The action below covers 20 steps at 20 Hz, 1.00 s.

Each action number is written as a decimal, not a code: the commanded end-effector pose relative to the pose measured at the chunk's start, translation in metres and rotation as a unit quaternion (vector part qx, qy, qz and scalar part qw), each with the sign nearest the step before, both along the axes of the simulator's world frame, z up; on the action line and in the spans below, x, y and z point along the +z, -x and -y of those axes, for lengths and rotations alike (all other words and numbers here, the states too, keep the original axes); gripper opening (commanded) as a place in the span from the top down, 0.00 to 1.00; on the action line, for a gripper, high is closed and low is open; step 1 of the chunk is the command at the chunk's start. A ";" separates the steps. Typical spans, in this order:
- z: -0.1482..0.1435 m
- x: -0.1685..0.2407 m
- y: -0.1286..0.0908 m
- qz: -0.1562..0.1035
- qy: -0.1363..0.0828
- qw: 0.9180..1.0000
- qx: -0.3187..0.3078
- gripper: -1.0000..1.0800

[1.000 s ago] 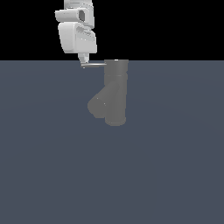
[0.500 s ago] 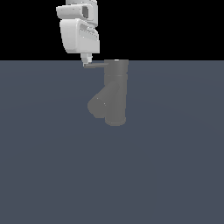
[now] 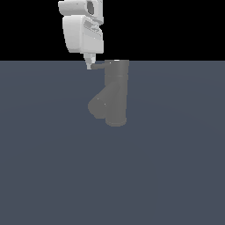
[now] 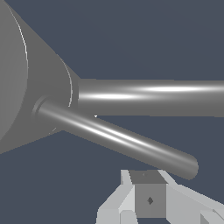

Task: Turn on the faucet by rotating a designated handle.

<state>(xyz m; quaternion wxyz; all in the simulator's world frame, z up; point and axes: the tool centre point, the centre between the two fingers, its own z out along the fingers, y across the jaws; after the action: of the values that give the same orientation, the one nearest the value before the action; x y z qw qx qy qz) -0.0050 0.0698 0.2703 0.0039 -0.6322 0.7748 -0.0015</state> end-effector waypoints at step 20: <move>0.102 0.000 0.031 -0.004 0.001 1.000 -0.006 1.00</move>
<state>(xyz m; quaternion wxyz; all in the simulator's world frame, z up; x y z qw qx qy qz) -0.0326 0.0065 0.2702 0.0021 -0.6478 0.7618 0.0011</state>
